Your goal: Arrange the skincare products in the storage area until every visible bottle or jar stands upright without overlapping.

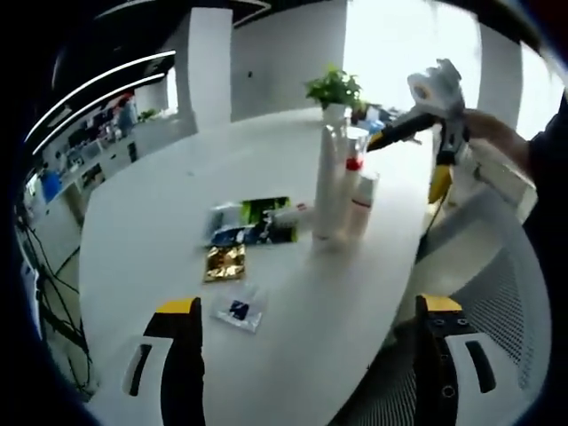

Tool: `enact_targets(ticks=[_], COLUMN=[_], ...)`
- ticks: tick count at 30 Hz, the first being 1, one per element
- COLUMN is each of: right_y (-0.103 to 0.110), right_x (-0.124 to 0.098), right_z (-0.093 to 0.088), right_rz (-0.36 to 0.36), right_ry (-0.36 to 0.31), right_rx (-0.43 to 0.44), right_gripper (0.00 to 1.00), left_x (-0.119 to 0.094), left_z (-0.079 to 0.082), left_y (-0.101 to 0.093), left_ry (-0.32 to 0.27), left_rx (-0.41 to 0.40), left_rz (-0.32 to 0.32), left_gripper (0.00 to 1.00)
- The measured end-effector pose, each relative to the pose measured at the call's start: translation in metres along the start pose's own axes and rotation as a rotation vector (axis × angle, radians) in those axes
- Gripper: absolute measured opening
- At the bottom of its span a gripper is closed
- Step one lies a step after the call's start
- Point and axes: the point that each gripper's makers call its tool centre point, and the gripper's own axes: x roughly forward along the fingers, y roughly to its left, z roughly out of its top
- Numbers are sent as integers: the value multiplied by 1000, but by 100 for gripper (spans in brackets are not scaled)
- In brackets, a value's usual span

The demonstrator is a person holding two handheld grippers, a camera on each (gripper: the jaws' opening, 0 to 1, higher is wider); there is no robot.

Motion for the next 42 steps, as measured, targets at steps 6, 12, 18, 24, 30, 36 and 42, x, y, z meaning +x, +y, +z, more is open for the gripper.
enact_targets(ticks=[6,12,18,24,30,36,42], right_y=[-16,-33,-49,-62,-73,-79,-79], right_x=[-2,3,12,20,29,42,59], right_z=[-1,0,-1,-8,-13,-13,-12], right_rz=[-5,5,11,6,-4,7,44], right_ry=[31,40,50,78,86,72,61], right_rx=[-10,-7,-7,-28,-20,-13,-20], right_gripper=[100,96,85,72,63,53,49], left_x=[3,3,2,2,5,8,12], left_z=[-2,-5,-6,-6,-10,-12,-15], left_y=[-1,2,5,6,5,2,1], left_ry=[1,7,9,6,22,36,58], left_rx=[-16,-29,-42,-53,-60,-67,-70], left_rz=[-9,-5,7,11,9,5,-3], left_gripper=[97,97,97,97,97,97,97])
